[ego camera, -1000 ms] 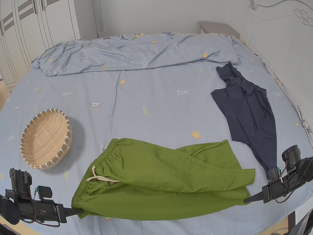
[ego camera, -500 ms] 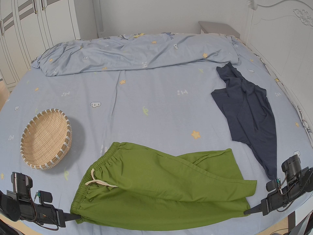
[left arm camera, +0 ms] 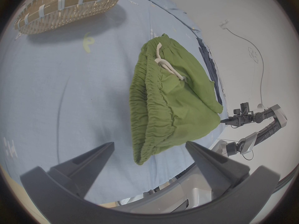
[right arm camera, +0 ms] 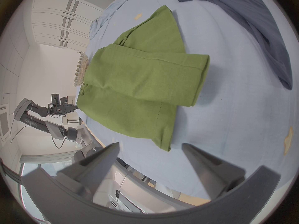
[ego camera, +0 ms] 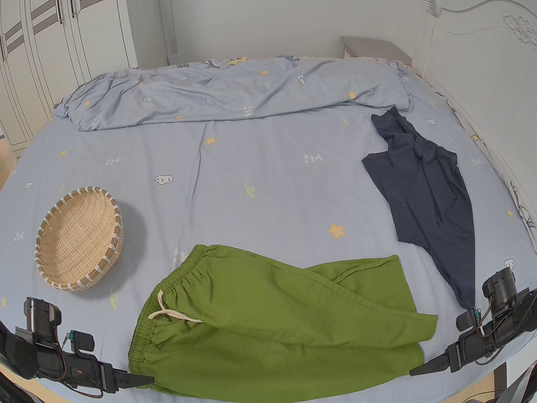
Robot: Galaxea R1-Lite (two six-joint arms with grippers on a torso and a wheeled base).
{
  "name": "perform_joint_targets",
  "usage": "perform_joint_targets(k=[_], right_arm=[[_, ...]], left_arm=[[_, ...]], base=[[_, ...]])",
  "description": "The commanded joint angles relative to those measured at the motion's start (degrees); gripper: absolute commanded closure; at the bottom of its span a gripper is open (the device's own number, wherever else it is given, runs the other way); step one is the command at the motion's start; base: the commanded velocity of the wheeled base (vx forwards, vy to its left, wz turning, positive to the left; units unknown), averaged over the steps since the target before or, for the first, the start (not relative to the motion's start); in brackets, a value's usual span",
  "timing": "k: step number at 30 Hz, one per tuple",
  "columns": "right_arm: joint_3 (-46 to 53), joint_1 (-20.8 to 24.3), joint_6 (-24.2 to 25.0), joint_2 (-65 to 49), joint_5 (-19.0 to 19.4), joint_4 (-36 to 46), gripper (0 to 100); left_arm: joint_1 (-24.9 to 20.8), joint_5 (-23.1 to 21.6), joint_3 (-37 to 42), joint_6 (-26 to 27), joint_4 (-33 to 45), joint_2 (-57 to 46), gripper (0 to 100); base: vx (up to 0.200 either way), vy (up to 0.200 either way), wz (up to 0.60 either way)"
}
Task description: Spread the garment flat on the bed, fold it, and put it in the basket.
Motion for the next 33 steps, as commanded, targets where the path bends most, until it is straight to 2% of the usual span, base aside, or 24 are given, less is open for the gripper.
perform_joint_targets(k=[1, 8, 10, 15, 16, 18, 19, 20, 22, 23, 26, 27, 29, 33], right_arm=[[0.0, 0.0, -0.1, -0.2, 0.2, 0.0, 0], [-2.1, -2.1, -0.3, -9.8, 0.2, 0.8, 0], [-3.4, -2.3, -0.2, -11.7, 0.0, 1.8, 0], [-10.3, -4.2, -0.2, -14.7, -0.2, 8.4, 0], [-13.8, -5.0, -0.3, -14.8, -0.3, 10.6, 0], [-14.6, -5.1, -0.3, -14.7, -0.3, 11.0, 0], [-17.8, -5.8, -0.3, -14.5, -0.3, 11.7, 0], [-18.2, -5.8, -0.3, -14.5, -0.3, 11.7, 0], [-21.2, -5.8, -0.3, -14.0, -0.3, 11.7, 0], [-21.2, -5.8, -0.3, -14.0, -0.3, 11.7, 0], [-25.5, -5.5, -0.2, -10.6, -0.3, 11.7, 0], [-25.5, -5.5, -0.2, -10.6, -0.3, 11.7, 0], [-28.0, -5.4, 0.0, -8.3, -0.3, 11.5, 0], [-29.3, -5.2, 0.1, -6.4, -0.4, 11.4, 0]], left_arm=[[0.4, -0.1, 0.0, 0.0, -0.2, 0.0, 0], [5.7, -0.3, -2.8, -0.2, -0.5, -7.5, 0], [5.3, -0.3, -3.7, -0.3, -0.4, -8.9, 0], [0.0, 3.2, -10.5, -4.8, -0.1, -9.9, 0], [-3.5, 8.5, -15.5, -11.1, 0.0, -9.5, 0], [-4.5, 9.8, -16.8, -12.6, -0.1, -9.3, 0], [-9.2, 15.4, -23.7, -19.9, 0.0, -7.2, 0], [-9.8, 16.1, -24.5, -20.7, 0.0, -6.8, 0], [-13.5, 19.0, -31.7, -25.3, 0.0, -2.8, 0], [-13.5, 19.0, -31.7, -25.3, 0.0, -2.8, 0], [-16.6, 19.7, -40.0, -28.7, -0.1, 3.9, 0], [-16.6, 19.7, -40.0, -28.7, -0.1, 3.9, 0], [-17.0, 19.7, -46.5, -29.0, -0.2, 8.6, 0], [-19.1, 18.9, -50.9, -29.3, -0.2, 12.4, 0]], base=[[0.000, 0.000, 0.00], [0.000, 0.000, 0.00], [0.000, 0.000, 0.00], [0.000, 0.000, 0.00], [0.000, 0.000, 0.00], [0.000, 0.000, 0.00], [0.000, 0.000, 0.00], [0.000, 0.000, 0.00], [0.000, 0.000, 0.00], [0.000, 0.000, 0.00], [0.000, 0.000, 0.00], [0.000, 0.000, 0.00], [0.000, 0.000, 0.00], [0.000, 0.000, 0.00]])
